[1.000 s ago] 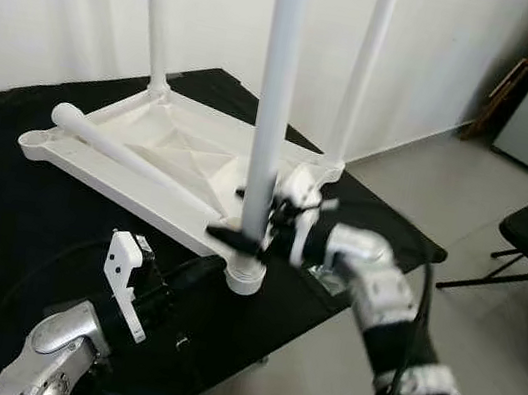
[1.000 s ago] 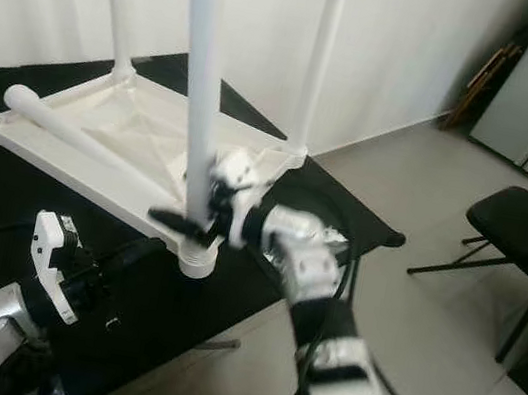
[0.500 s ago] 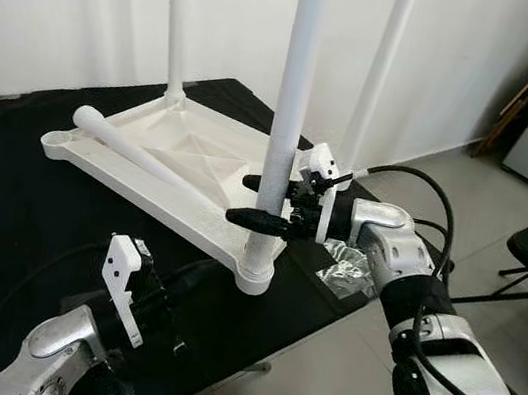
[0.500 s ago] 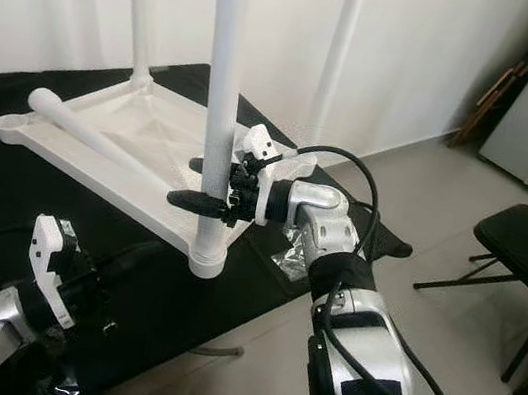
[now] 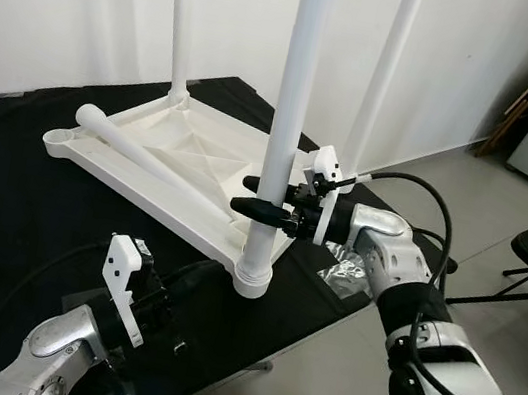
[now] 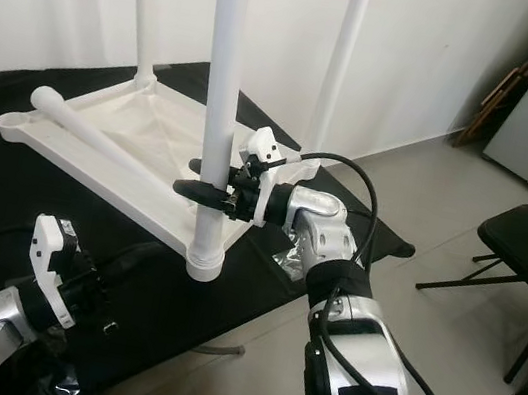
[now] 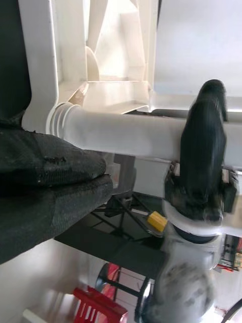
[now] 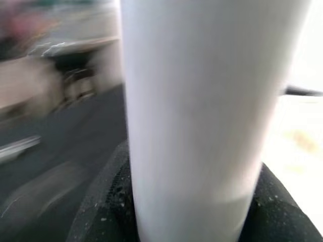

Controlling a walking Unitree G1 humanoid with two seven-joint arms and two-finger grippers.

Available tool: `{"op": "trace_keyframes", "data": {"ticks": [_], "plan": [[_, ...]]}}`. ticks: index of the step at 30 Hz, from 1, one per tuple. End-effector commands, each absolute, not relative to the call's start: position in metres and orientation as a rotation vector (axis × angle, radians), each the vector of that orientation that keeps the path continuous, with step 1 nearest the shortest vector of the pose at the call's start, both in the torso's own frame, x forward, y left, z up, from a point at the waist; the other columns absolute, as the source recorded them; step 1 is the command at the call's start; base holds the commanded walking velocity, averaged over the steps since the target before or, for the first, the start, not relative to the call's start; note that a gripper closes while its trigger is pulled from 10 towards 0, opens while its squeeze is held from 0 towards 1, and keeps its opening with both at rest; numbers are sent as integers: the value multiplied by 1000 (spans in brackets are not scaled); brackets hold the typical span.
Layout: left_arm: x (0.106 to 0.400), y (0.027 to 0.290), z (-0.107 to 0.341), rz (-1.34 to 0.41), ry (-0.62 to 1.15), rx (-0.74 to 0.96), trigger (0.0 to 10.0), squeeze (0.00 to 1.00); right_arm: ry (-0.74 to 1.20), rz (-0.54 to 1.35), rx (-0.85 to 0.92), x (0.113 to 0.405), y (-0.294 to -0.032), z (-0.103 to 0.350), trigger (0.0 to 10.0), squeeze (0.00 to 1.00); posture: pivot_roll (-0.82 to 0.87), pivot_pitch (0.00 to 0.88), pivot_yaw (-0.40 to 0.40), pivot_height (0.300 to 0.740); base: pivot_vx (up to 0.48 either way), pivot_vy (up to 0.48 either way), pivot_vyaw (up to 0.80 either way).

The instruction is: Building children table

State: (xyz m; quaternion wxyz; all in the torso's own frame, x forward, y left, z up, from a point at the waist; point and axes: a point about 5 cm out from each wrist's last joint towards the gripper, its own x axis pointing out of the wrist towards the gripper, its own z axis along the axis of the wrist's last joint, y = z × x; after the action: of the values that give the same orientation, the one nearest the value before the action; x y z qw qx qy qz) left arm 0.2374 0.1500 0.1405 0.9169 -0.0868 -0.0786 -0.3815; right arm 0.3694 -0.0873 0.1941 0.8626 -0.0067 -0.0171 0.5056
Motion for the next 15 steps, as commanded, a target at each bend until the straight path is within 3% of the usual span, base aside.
{"op": "trace_keyframes", "data": {"ticks": [1, 2, 3, 4, 5, 8, 12, 15], "plan": [[235, 149, 141, -795, -159, -172, 10000, 0, 64, 794, -14, 372, -88, 171, 0, 0, -13, 0, -45, 740, 0, 0, 0], [235, 149, 141, -795, -159, -172, 10000, 0, 64, 794, -14, 372, -88, 171, 0, 0, -13, 0, -45, 740, 0, 0, 0], [235, 149, 141, -795, -159, -171, 10000, 0, 151, 608, 53, 360, -84, 143, 0, 0, -11, 0, -49, 740, 0, 0, 0], [235, 150, 141, -795, -159, -170, 10000, 0, 186, 565, 37, 347, -75, 130, 0, 0, -12, 0, -46, 740, 0, 0, 0], [236, 150, 141, -795, -156, -165, 10000, 0, 107, 483, -14, 348, -77, 141, 0, 0, -15, 0, -38, 740, 0, 0, 0], [236, 151, 140, -796, -155, -161, 10000, 0, 37, 437, -53, 350, -79, 152, 0, 0, -15, 0, -38, 740, 0, 0, 0], [238, 150, 140, -790, -156, -179, 10000, 0, 193, 409, 34, 358, -88, 132, 0, 0, -19, 0, -35, 740, 0, 0, 0], [237, 150, 139, -791, -154, -168, 10000, 0, 166, 450, 20, 358, -83, 136, 0, 0, -10, 0, -41, 740, 0, 0, 0]]}}
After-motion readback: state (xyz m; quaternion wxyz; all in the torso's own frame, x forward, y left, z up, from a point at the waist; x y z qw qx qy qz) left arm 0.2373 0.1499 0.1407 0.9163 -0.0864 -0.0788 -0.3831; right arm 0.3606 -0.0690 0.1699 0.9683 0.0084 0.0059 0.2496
